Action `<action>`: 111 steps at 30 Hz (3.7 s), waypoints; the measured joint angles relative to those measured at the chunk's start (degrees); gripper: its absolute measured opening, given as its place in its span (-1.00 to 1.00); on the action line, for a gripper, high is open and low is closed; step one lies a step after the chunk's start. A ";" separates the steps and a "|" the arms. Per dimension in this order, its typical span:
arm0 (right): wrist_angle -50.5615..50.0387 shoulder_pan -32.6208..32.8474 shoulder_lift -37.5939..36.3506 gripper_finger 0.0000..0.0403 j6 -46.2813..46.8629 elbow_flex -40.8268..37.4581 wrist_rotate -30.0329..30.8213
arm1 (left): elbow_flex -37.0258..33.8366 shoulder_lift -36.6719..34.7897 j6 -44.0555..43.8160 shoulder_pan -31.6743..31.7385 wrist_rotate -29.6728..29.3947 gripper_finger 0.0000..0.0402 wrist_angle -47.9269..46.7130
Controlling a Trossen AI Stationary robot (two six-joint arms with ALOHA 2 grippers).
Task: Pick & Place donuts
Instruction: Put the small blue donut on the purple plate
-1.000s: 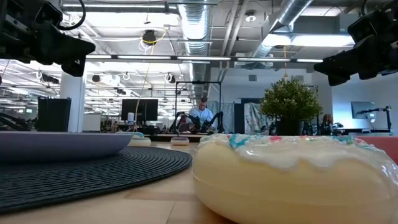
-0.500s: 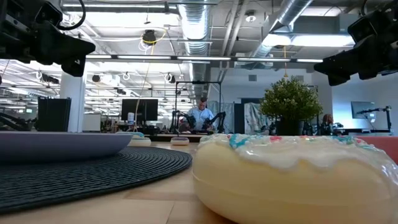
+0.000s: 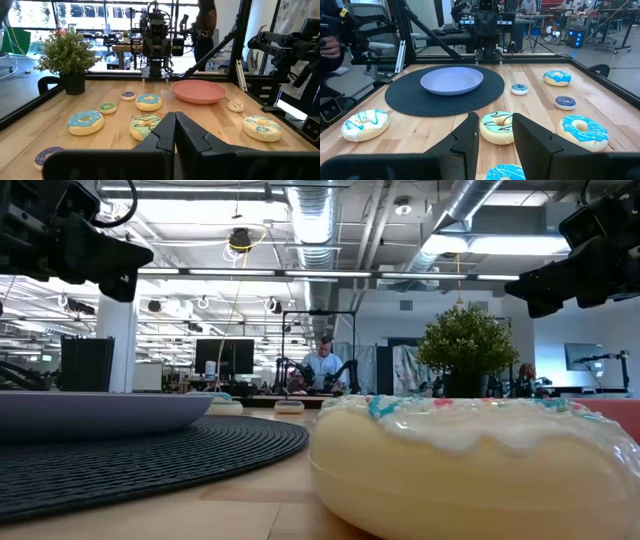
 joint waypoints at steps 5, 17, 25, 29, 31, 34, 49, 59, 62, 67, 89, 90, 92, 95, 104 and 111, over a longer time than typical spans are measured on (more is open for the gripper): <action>-0.02 0.00 -0.01 -0.46 0.00 0.02 0.01 | 0.00 0.02 -0.03 0.01 0.00 -1.00 0.00; -0.01 -0.01 -0.01 -0.46 0.00 0.01 0.01 | 0.00 0.02 -0.44 0.02 -11.63 -0.38 1.31; -0.02 -0.02 -0.02 -0.46 0.00 0.02 0.00 | 0.00 0.02 -1.69 0.00 -20.89 0.28 2.10; -0.02 -0.01 0.00 -0.46 0.00 0.01 0.01 | 0.00 0.28 -7.16 0.04 -30.34 0.42 2.36; 0.00 -0.02 0.00 -0.46 0.00 0.00 0.02 | 0.02 1.98 -9.55 0.02 -32.06 0.44 2.84; -0.02 0.00 -0.01 -0.46 0.00 0.00 0.00 | 1.30 6.87 -14.22 0.02 -35.09 0.44 3.39; -0.02 0.00 -0.02 -0.46 0.00 0.00 0.02 | 34.51 53.12 -30.18 6.50 -28.80 0.07 -16.15; -0.02 0.00 0.00 -0.46 0.00 0.01 0.02 | 56.84 81.60 -34.23 12.43 -17.50 0.01 -39.58; -0.02 -0.02 0.00 -0.46 0.00 0.02 0.02 | 60.37 87.51 -33.64 13.71 -14.63 0.09 -41.39; -0.01 -0.02 -0.02 -0.46 0.00 0.01 0.02 | 63.00 94.87 -32.45 15.88 -12.98 0.29 -43.67; 0.00 0.00 -0.02 -0.46 0.00 0.02 0.02 | 63.14 97.98 -32.66 18.90 -4.78 0.72 -44.51; -0.02 0.00 0.00 -0.46 0.00 0.01 0.02 | 63.14 97.98 -32.78 18.90 -4.80 0.72 -44.62; -0.02 0.00 0.00 -0.46 0.00 0.00 0.02 | 62.84 97.98 -33.11 18.90 -4.81 0.72 -44.46; 0.00 -0.01 -0.01 -0.46 0.00 0.02 0.02 | 61.52 98.02 -34.34 18.90 -5.21 0.72 -43.84; -0.02 0.00 -0.02 -0.46 0.00 0.02 0.02 | 59.19 98.02 -35.39 18.90 -4.51 0.72 -40.15; -0.02 0.00 0.00 -0.46 0.00 0.00 0.02 | 59.18 98.02 -36.90 18.90 -4.46 0.72 -40.19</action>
